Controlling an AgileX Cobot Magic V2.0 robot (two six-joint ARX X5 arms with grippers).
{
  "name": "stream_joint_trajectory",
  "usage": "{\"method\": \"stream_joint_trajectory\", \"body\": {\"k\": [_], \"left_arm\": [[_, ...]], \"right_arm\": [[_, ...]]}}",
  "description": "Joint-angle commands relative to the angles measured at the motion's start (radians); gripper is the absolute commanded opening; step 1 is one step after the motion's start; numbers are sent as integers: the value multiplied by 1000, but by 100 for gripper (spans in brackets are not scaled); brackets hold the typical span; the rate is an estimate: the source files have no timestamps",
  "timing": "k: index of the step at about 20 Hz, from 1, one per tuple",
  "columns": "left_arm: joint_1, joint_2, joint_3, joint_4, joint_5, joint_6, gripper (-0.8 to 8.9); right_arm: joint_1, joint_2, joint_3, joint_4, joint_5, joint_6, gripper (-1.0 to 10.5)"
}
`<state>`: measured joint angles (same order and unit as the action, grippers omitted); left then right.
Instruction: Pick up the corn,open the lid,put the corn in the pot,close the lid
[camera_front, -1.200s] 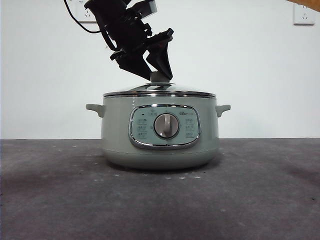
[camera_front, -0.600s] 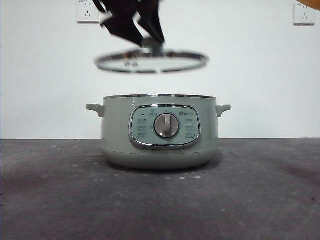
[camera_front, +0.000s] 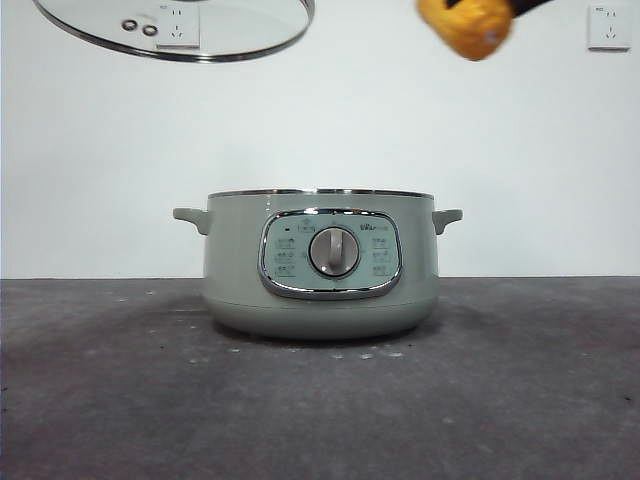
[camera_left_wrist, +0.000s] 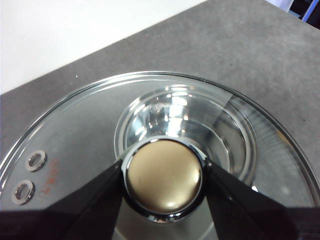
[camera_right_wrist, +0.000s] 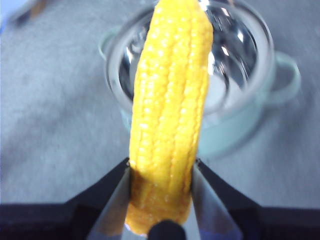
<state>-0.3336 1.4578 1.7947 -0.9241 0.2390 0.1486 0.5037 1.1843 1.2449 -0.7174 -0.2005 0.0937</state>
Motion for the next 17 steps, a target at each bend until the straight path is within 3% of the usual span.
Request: {"method": "stream_joint_trajectory", "body": {"k": [1,6,11,17], "left_arm": [[2,-67,11,2,10,33,-6],[16,-187,-26,-87,11,61,-6],[37,-411,-275,-40,11,41,-6],[37,-589,-389,-40,-6,27,-6]], "right_arm": [[0,125,111,-8,-21,-38,-12],[0,412,398,-99,-26,-91,-12],[0,665,647,-157,-44,-99,-13],[1,903,783,-199,-47,-101,-13]]}}
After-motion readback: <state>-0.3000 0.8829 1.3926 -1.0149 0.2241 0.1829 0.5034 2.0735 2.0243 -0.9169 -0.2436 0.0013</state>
